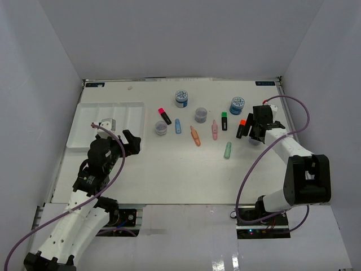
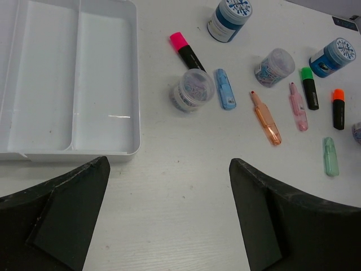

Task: Sort the stationery into containers
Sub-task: Pick up the stationery from the center of the board, then place the stationery at the center of the board.

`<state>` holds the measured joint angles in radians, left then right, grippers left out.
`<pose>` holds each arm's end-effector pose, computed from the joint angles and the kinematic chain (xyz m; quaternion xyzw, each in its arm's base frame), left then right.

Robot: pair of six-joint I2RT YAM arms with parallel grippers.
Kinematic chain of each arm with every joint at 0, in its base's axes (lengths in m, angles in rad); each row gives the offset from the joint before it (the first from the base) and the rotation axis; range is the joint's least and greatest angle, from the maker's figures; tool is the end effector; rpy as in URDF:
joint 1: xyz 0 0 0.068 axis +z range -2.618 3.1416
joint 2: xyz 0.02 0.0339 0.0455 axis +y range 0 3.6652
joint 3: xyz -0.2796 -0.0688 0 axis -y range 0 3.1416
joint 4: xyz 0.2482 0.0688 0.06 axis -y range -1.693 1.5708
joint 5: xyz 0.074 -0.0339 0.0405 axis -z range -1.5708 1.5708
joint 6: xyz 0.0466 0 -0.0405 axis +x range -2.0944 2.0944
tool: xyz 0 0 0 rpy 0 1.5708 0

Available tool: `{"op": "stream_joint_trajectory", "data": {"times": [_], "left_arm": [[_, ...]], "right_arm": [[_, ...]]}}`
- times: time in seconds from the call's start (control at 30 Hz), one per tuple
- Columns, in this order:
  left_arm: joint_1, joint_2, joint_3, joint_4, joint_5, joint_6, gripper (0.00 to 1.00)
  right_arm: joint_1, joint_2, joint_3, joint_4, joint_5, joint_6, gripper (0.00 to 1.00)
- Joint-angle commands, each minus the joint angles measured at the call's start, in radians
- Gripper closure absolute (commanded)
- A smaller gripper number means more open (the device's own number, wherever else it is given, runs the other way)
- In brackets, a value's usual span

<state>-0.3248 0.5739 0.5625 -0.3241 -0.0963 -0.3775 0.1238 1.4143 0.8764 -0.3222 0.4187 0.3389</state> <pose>0.1414 -0.0429 0.2828 -0.0493 0.8133 -0.1621 0.5566 0.2964 0.0178 0.2257 0.1703 0.9040 -0.1116 0.3759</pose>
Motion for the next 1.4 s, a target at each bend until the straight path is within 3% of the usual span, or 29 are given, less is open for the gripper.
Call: {"op": "stream_joint_trajectory", "data": {"times": [0.0,0.17,0.37,0.53,0.67,0.87,1.0,1.13,1.37], "left_arm": [[-0.005,0.003,0.005,0.016,-0.013,0.009,0.02],[-0.005,0.012,0.005,0.016,-0.003,0.012,0.02],[-0.005,0.014,0.005,0.01,-0.01,0.011,0.02],[-0.005,0.015,0.005,0.008,-0.008,0.011,0.02],[-0.005,0.02,0.007,0.008,0.0,0.011,0.02],[-0.006,0.027,0.007,0.007,0.003,0.009,0.02],[-0.005,0.029,0.008,0.007,0.004,0.009,0.02],[-0.005,0.032,0.008,0.005,-0.002,0.009,0.02],[-0.005,0.014,0.008,0.0,-0.017,0.006,0.02]], "right_arm": [[-0.025,0.041,0.055,0.06,-0.026,0.002,0.1],[-0.036,0.103,0.072,0.08,-0.073,-0.027,0.09],[-0.053,0.164,0.096,0.086,-0.1,-0.055,0.0],[-0.059,0.195,0.096,0.084,-0.081,-0.077,0.13],[-0.059,0.166,0.092,0.087,-0.08,-0.104,0.29],[-0.017,0.065,0.088,0.074,-0.175,-0.193,0.38],[0.135,-0.006,0.091,0.068,-0.182,-0.256,0.44],[0.382,-0.002,0.159,0.038,-0.192,-0.278,0.43],[0.698,0.262,0.406,-0.027,-0.195,-0.288,0.41]]}}
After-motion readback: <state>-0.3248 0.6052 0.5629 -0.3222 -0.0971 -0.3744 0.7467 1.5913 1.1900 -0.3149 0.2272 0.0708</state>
